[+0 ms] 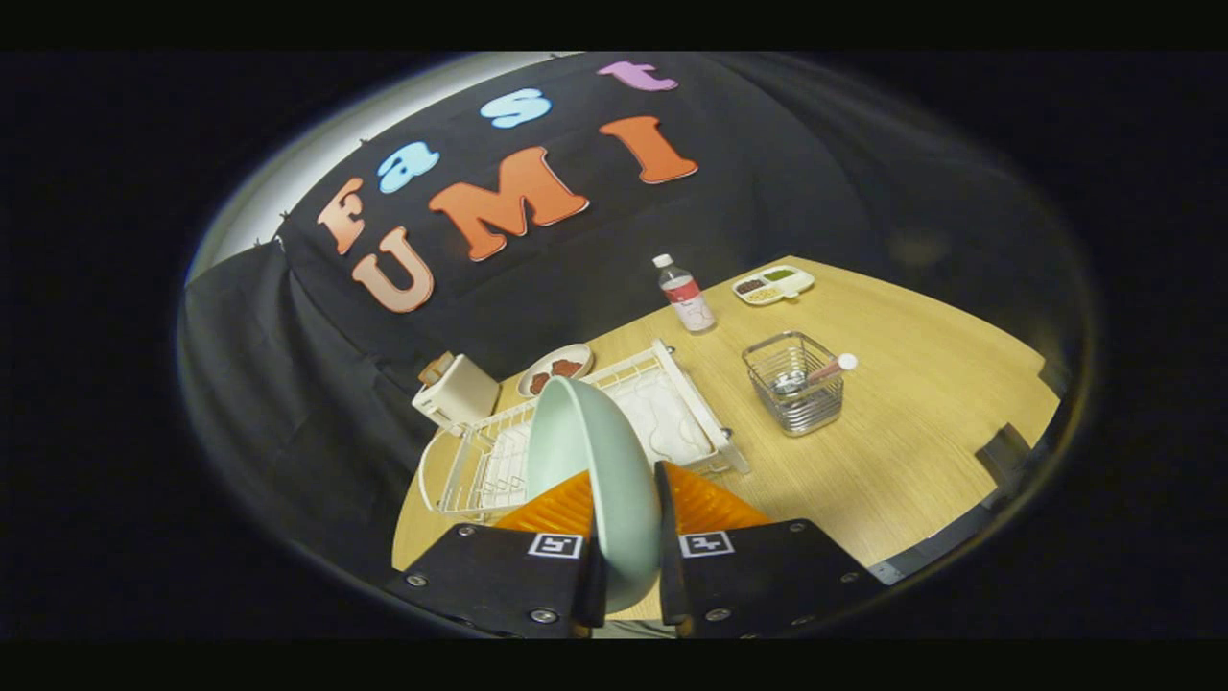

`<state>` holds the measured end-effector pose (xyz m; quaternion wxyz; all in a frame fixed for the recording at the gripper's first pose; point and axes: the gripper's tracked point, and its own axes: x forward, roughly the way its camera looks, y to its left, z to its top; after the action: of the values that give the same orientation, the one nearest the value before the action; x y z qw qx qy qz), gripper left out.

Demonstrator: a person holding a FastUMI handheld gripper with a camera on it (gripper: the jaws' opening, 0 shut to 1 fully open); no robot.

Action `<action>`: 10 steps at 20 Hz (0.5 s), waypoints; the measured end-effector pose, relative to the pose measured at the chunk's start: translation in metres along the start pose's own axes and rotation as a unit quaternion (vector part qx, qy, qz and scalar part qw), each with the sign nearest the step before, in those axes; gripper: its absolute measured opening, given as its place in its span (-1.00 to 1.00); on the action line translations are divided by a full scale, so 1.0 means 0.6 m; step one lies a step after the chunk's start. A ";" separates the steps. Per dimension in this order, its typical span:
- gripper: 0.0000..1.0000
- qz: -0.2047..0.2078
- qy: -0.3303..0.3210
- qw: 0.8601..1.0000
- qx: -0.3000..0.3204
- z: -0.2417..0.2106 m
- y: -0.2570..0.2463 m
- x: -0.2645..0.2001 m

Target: Take the plate from the dish rack, then take the spoon from the basket and place it into the plate.

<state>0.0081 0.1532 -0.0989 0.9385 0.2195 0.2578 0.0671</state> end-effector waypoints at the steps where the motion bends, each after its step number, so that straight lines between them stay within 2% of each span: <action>1: -0.56 0.000 0.002 1.000 0.009 -0.013 -0.012 -0.004; 6: -0.56 0.029 0.013 0.998 0.059 -0.078 -0.034 -0.025; 10: -0.56 0.029 0.020 0.996 0.085 -0.125 -0.054 -0.014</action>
<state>-0.0373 0.1505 -0.1671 0.9086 0.3046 0.2752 0.0765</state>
